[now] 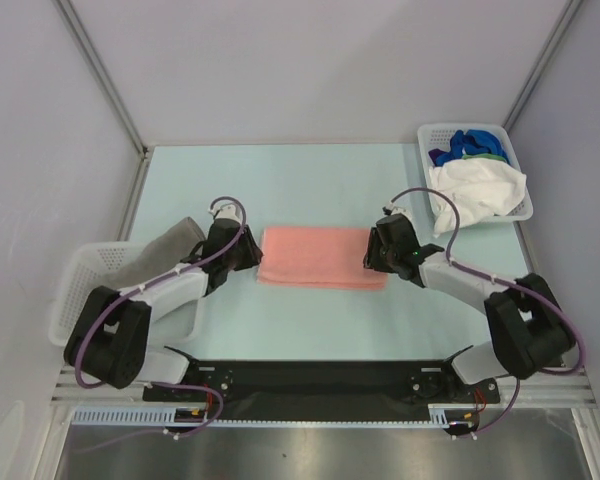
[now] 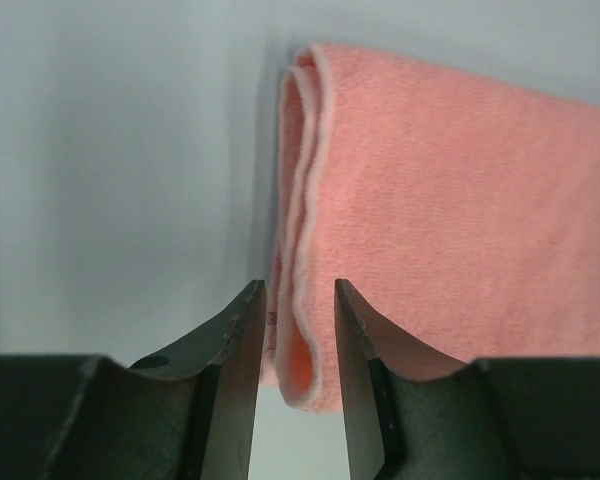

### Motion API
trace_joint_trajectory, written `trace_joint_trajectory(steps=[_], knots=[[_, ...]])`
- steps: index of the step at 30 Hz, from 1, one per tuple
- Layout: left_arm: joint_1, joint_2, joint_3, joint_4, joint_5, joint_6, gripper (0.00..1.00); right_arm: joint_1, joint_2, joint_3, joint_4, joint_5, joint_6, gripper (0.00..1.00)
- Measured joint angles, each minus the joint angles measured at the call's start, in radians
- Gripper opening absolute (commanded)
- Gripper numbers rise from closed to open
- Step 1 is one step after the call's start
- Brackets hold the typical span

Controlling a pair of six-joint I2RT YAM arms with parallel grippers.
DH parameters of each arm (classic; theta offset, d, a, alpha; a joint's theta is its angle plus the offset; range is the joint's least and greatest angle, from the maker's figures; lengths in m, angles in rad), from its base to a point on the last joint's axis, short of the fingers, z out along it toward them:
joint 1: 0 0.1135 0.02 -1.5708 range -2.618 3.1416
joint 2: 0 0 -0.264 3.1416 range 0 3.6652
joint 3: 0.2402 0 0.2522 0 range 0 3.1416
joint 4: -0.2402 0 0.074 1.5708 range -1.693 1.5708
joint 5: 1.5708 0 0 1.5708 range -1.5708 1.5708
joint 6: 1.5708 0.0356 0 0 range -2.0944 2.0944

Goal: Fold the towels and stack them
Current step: Fold the towel

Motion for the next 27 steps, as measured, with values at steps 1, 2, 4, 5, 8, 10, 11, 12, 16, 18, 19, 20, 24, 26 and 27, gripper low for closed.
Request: trace_joint_trajectory(steps=[1, 2, 4, 5, 8, 10, 11, 12, 16, 18, 19, 20, 24, 26, 27], knots=[[-0.002, 0.022, 0.017, -0.023, -0.021, -0.006, 0.41, 0.005, 0.036, 0.016, 0.001, -0.005, -0.004, 0.45], [-0.002, 0.045, 0.035, -0.041, -0.036, -0.009, 0.41, 0.009, 0.074, 0.032, 0.001, -0.01, -0.008, 0.45], [-0.002, 0.084, 0.064, -0.055, -0.057, -0.016, 0.48, 0.016, 0.141, 0.055, 0.008, -0.013, -0.016, 0.45], [-0.002, 0.1, 0.075, -0.058, -0.066, -0.016, 0.5, 0.018, 0.167, 0.058, 0.009, -0.013, -0.019, 0.45], [-0.003, 0.135, 0.103, -0.082, -0.081, -0.023, 0.56, 0.022, 0.195, 0.065, 0.016, -0.008, -0.028, 0.45], [-0.003, 0.163, 0.123, -0.094, -0.08, -0.024, 0.57, 0.023, 0.199, 0.066, 0.018, -0.003, -0.031, 0.45], [-0.003, 0.178, 0.133, -0.098, -0.079, -0.023, 0.57, 0.024, 0.199, 0.066, 0.018, 0.0, -0.032, 0.46], [-0.003, 0.194, 0.142, -0.101, -0.075, -0.024, 0.58, 0.024, 0.2, 0.066, 0.018, 0.003, -0.032, 0.46], [-0.003, 0.251, 0.158, -0.103, -0.041, -0.024, 0.59, 0.028, 0.201, 0.066, 0.019, 0.015, -0.033, 0.46], [-0.004, 0.255, 0.16, -0.097, -0.02, -0.025, 0.59, 0.029, 0.201, 0.066, 0.019, 0.021, -0.033, 0.46], [-0.005, 0.256, 0.16, -0.098, -0.015, -0.025, 0.59, 0.029, 0.202, 0.066, 0.021, 0.023, -0.033, 0.46], [-0.005, 0.257, 0.161, -0.097, -0.007, -0.025, 0.59, 0.029, 0.202, 0.066, 0.021, 0.025, -0.033, 0.46], [-0.005, 0.275, 0.178, -0.098, 0.008, -0.026, 0.56, 0.022, 0.203, 0.064, 0.028, 0.025, -0.033, 0.47], [-0.005, 0.286, 0.186, -0.098, 0.01, -0.027, 0.53, 0.016, 0.203, 0.062, 0.033, 0.025, -0.033, 0.47], [-0.005, 0.291, 0.191, -0.099, 0.01, -0.028, 0.53, 0.013, 0.202, 0.061, 0.037, 0.023, -0.033, 0.47]])
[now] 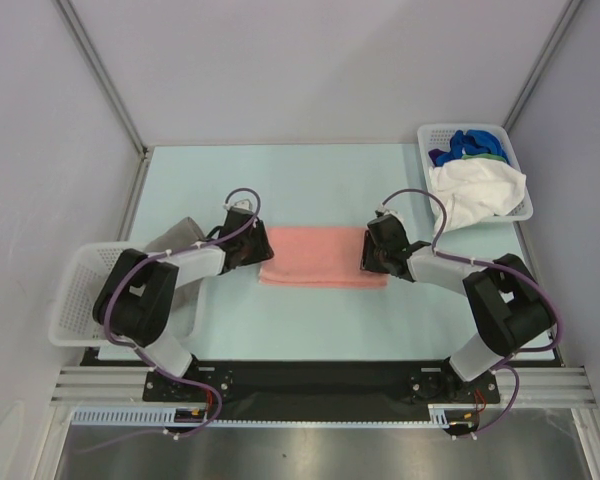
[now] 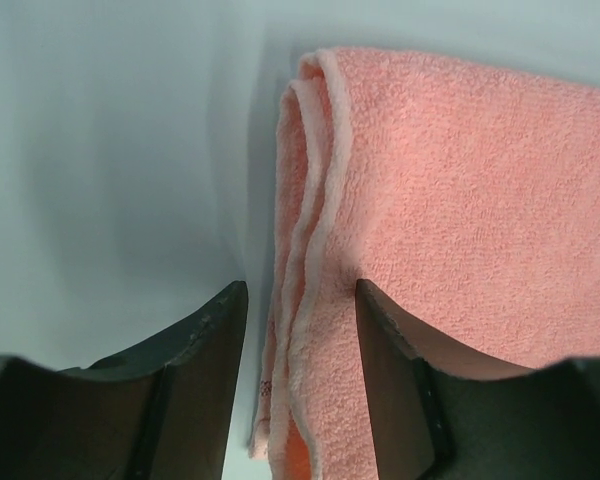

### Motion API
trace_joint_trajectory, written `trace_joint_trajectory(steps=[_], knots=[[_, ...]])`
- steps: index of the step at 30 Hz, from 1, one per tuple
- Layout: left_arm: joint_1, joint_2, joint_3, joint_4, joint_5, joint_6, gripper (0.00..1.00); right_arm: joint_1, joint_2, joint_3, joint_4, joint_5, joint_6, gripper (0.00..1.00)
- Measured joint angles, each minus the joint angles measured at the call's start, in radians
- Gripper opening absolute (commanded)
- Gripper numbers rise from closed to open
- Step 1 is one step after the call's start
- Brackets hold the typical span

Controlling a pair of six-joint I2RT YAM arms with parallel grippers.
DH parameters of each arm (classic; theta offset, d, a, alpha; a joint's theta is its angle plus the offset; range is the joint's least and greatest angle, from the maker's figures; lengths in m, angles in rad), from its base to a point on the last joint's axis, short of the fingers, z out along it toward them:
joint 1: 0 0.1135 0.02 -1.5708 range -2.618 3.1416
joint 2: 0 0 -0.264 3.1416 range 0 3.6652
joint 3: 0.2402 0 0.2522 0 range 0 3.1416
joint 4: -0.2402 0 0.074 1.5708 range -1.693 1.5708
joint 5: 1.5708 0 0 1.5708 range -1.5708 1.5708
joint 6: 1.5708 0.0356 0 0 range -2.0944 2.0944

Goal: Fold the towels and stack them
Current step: Fold the towel, then neatly place the folded towel into the bin

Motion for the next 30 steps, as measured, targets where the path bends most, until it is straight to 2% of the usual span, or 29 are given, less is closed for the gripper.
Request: trace_joint_trajectory(steps=[8, 10, 11, 12, 14, 15, 16, 21, 26, 30], knots=[[-0.072, 0.069, 0.073, -0.018, -0.074, -0.023, 0.49, -0.022, -0.009, -0.011, 0.017, -0.018, 0.0, 0.47], [-0.091, 0.084, 0.08, -0.01, -0.092, -0.033, 0.43, -0.025, -0.011, -0.013, 0.017, -0.02, -0.001, 0.47], [-0.097, 0.087, 0.08, -0.003, -0.1, -0.04, 0.39, -0.026, -0.013, -0.014, 0.017, -0.02, -0.002, 0.47], [-0.1, 0.09, 0.08, 0.001, -0.104, -0.046, 0.3, -0.027, -0.015, -0.016, 0.017, -0.02, -0.002, 0.47], [-0.104, 0.095, 0.079, 0.005, -0.115, -0.062, 0.17, -0.029, -0.019, -0.019, 0.017, -0.021, -0.003, 0.47], [-0.106, 0.095, 0.079, 0.004, -0.117, -0.067, 0.06, -0.029, -0.021, -0.02, 0.017, -0.024, -0.004, 0.47], [-0.108, 0.095, 0.08, 0.002, -0.12, -0.069, 0.01, -0.03, -0.023, -0.021, 0.017, -0.025, -0.005, 0.47], [-0.133, 0.092, 0.119, -0.085, -0.168, -0.048, 0.0, -0.035, -0.042, -0.031, 0.013, -0.042, -0.005, 0.48], [-0.175, 0.033, 0.15, -0.303, -0.244, 0.01, 0.0, -0.042, -0.076, -0.019, -0.03, -0.07, -0.005, 0.48], [-0.225, -0.025, 0.206, -0.51, -0.346, 0.032, 0.0, -0.042, -0.078, 0.078, -0.099, -0.085, -0.006, 0.48]])
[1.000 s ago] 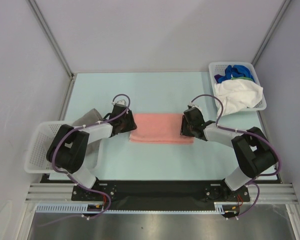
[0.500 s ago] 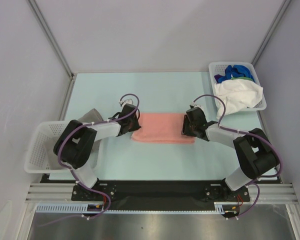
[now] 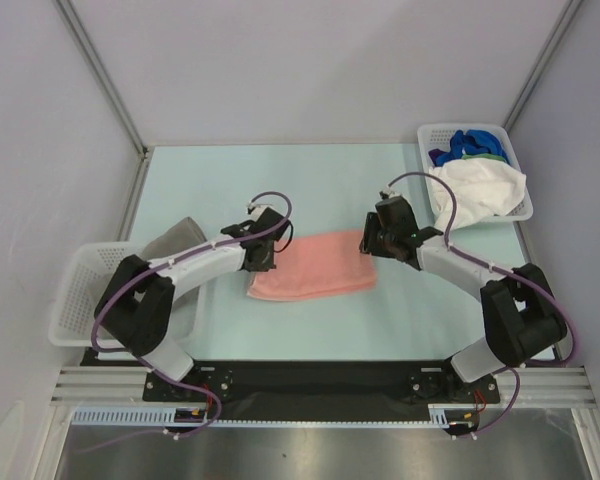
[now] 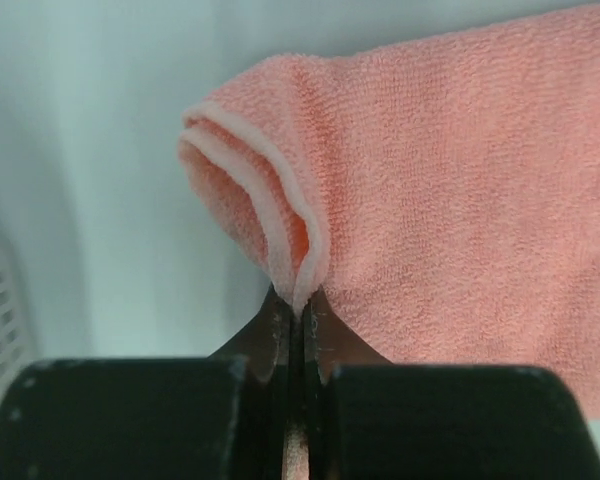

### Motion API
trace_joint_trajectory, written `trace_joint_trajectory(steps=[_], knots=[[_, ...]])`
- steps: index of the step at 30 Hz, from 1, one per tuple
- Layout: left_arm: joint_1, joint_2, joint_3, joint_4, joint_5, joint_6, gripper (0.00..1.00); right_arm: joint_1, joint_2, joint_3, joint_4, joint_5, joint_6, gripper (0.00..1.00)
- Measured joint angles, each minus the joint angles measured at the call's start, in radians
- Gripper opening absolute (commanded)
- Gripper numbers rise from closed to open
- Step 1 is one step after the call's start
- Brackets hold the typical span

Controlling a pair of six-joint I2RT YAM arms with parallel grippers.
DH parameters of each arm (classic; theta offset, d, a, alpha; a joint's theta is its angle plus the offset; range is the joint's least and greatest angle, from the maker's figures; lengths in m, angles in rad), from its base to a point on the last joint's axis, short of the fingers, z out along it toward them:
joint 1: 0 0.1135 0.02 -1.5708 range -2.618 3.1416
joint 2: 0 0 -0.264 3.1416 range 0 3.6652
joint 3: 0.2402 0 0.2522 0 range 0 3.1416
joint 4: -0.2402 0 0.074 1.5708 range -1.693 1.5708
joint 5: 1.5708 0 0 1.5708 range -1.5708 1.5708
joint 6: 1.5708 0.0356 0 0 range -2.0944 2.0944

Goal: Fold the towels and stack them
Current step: Neatly place the folded towel into the bin

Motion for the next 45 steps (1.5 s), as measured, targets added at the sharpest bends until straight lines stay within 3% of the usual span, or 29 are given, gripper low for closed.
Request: trace_joint_trajectory(steps=[7, 15, 24, 45], knots=[[-0.061, -0.058, 0.128, -0.283, -0.208, -0.024, 0.0, -0.005, -0.003, 0.173, -0.007, -0.018, -0.018, 0.48], [-0.061, -0.231, 0.201, -0.518, -0.394, -0.065, 0.0, -0.015, -0.013, 0.188, -0.014, -0.029, -0.029, 0.48], [-0.061, -0.402, 0.327, -0.572, -0.479, -0.022, 0.0, -0.024, -0.013, 0.188, -0.014, -0.032, -0.036, 0.48], [-0.044, -0.49, 0.661, -0.656, -0.504, 0.113, 0.0, -0.026, -0.021, 0.189, -0.016, -0.038, -0.035, 0.47]])
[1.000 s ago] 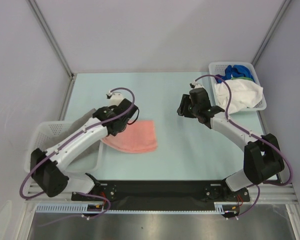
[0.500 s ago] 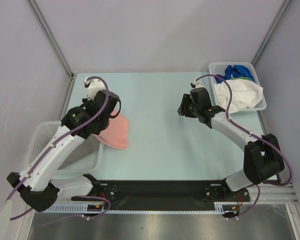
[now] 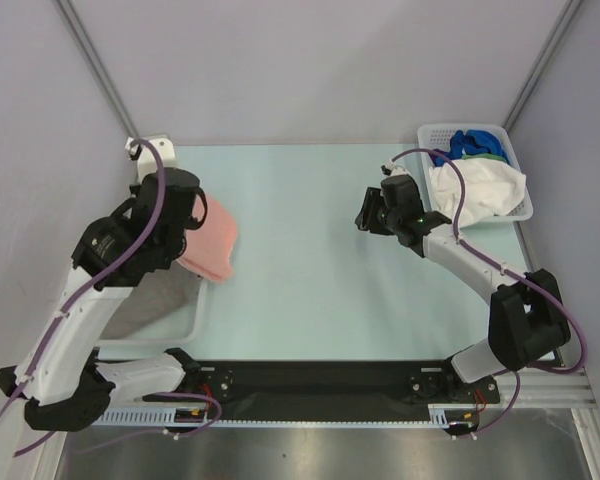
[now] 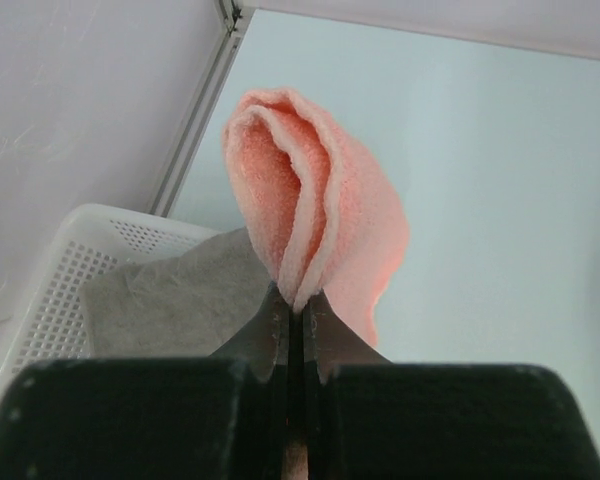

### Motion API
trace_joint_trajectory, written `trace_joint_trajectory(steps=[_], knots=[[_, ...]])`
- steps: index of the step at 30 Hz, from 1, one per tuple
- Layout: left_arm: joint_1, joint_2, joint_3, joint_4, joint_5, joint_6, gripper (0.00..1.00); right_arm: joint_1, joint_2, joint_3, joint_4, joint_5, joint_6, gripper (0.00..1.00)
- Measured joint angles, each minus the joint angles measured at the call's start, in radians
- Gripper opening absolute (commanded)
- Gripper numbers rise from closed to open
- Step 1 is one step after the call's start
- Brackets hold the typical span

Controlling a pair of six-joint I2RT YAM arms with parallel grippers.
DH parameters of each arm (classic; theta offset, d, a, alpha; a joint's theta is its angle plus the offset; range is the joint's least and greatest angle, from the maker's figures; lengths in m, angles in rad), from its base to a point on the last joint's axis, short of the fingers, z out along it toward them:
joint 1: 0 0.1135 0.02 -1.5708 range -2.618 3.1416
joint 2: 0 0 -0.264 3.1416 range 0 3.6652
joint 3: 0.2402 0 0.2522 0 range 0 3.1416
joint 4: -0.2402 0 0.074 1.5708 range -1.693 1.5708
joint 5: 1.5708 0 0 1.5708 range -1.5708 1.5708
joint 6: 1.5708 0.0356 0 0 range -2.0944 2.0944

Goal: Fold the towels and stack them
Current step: Neatly place the folded towel into the bin

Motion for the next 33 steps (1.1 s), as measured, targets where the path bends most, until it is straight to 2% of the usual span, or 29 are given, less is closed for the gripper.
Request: trace_joint_trajectory(steps=[8, 17, 28, 33], knots=[[0.043, -0.006, 0.116, -0.012, 0.002, 0.046, 0.0, 0.001, -0.016, 0.017, -0.023, 0.011, 0.0, 0.47], [0.083, -0.035, 0.126, -0.019, 0.029, 0.064, 0.0, 0.006, -0.044, 0.035, -0.053, 0.029, 0.0, 0.47], [0.085, -0.04, 0.164, -0.025, 0.14, 0.122, 0.0, 0.032, -0.056, 0.048, -0.063, 0.055, 0.0, 0.47], [0.092, -0.043, 0.212, -0.048, 0.132, 0.123, 0.0, 0.035, -0.056, 0.051, -0.071, 0.063, 0.0, 0.47]])
